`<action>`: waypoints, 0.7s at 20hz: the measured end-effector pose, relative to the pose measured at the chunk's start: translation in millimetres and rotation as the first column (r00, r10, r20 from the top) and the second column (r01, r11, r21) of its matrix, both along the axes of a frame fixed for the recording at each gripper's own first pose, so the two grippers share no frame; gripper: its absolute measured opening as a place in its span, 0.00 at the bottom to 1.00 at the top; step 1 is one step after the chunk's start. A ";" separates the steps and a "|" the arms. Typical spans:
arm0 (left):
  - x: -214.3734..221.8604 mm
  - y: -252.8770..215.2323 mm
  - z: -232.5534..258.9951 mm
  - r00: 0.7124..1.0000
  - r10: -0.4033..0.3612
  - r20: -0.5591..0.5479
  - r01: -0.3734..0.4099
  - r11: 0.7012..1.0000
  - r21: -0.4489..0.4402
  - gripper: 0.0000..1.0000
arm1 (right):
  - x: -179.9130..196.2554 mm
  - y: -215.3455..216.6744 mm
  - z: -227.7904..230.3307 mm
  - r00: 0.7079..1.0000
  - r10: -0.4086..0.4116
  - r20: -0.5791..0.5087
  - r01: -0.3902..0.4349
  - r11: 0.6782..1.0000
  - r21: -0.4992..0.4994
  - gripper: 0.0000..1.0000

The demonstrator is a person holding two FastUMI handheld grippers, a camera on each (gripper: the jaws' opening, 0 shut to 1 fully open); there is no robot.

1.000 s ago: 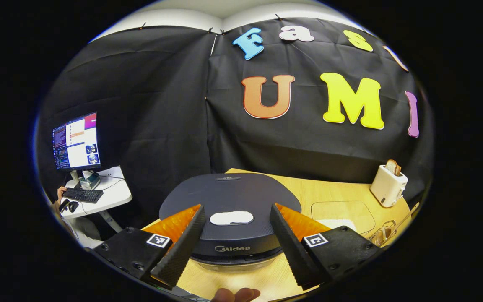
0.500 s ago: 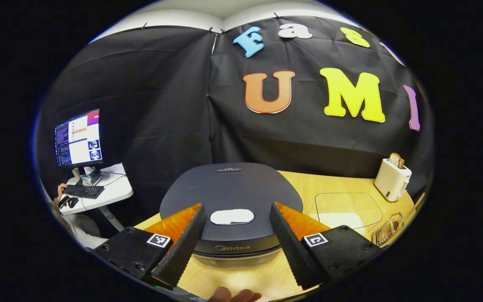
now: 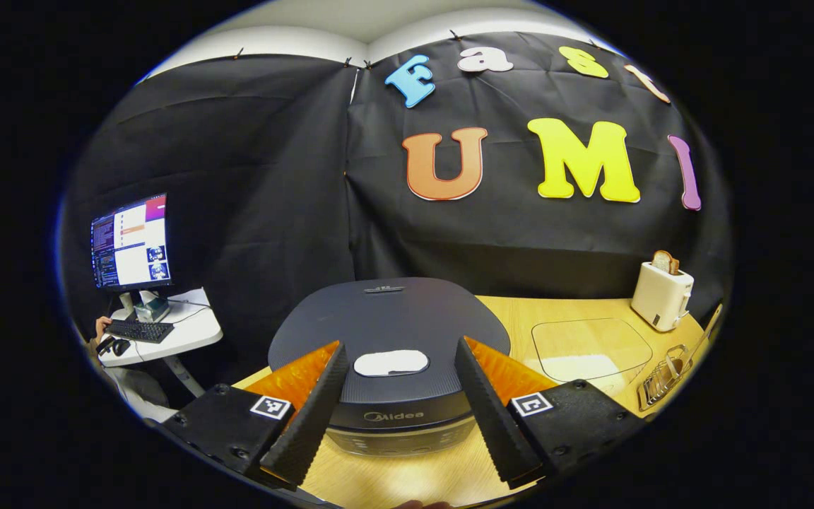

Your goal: Close the left gripper, press the button to open the rice cooker; take a wooden spoon from the chopstick holder with the right hand, scoop a spoonful of rice and pour it into the rice cooker, then put the wooden spoon back into the chopstick holder.

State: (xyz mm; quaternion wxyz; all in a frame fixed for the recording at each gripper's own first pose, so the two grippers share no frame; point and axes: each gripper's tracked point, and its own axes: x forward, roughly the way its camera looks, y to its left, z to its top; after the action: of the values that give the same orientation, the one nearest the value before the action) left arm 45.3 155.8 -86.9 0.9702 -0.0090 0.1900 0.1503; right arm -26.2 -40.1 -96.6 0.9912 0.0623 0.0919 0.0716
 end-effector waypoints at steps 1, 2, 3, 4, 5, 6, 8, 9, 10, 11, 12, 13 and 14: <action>-0.1 0.8 -0.5 1.000 0.003 0.003 -0.003 1.000 -0.004 0.97 | -0.1 -1.4 1.6 1.000 -0.005 0.004 0.005 1.000 -0.003 0.92; -0.9 0.3 0.2 1.000 0.004 0.010 -0.004 1.000 -0.004 0.97 | 0.6 -3.2 1.6 1.000 -0.012 0.006 0.012 1.000 -0.007 0.92; -0.3 0.6 0.5 1.000 0.005 0.020 -0.005 1.000 -0.003 0.97 | 1.0 -3.7 1.3 1.000 -0.015 0.005 0.016 1.000 -0.009 0.92; 0.3 -0.2 0.3 1.000 0.003 0.029 -0.004 1.000 0.003 0.97 | 1.6 -4.0 0.3 1.000 -0.018 0.003 0.018 1.000 -0.015 0.91; 0.4 0.2 2.4 0.999 0.002 0.038 -0.003 1.000 0.007 0.97 | 1.8 -3.9 0.4 1.000 -0.019 -0.001 0.019 1.000 -0.024 0.91; 1.4 1.0 2.5 0.999 0.001 0.042 -0.001 1.000 0.010 0.97 | 1.6 -4.3 1.2 1.000 -0.023 -0.003 0.023 0.999 -0.033 0.96; 0.4 2.5 4.0 0.998 0.011 0.056 -0.011 1.000 -0.001 0.96 | 1.3 -5.9 7.6 0.999 -0.033 0.008 0.034 0.998 -0.045 0.93; 1.1 2.8 4.8 0.998 0.015 0.060 -0.016 1.000 0.005 0.96 | 1.7 -6.2 11.5 0.999 -0.038 0.015 0.039 0.998 -0.051 0.92; 1.7 2.6 4.6 0.998 0.014 0.061 -0.015 1.000 0.017 0.96 | 1.0 -6.3 13.6 0.999 -0.041 0.020 0.042 0.998 -0.056 0.92; 3.3 3.2 4.7 0.998 0.011 0.059 -0.013 1.000 0.027 0.97 | 0.5 -6.0 16.0 0.999 -0.043 0.024 0.045 0.997 -0.061 0.92; 3.0 2.8 5.3 0.999 0.010 0.053 -0.012 1.000 0.026 0.97 | 0.8 -6.1 17.7 0.998 -0.047 0.028 0.049 0.997 -0.067 0.92; 2.9 2.4 5.3 0.999 0.011 0.050 -0.012 1.000 0.017 0.97 | 0.2 -6.4 20.7 0.998 -0.050 0.033 0.053 0.996 -0.072 0.92; 1.4 3.0 5.5 0.999 0.013 0.047 -0.014 1.000 0.009 0.97 | -0.5 -7.0 23.1 0.998 -0.056 0.039 0.059 0.995 -0.076 0.92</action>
State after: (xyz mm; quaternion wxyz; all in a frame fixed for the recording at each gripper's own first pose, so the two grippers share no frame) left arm 46.7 158.8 -81.4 0.9733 -0.0094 0.1665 0.1575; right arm -26.6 -47.1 -73.5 0.9961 0.0252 0.0747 0.0407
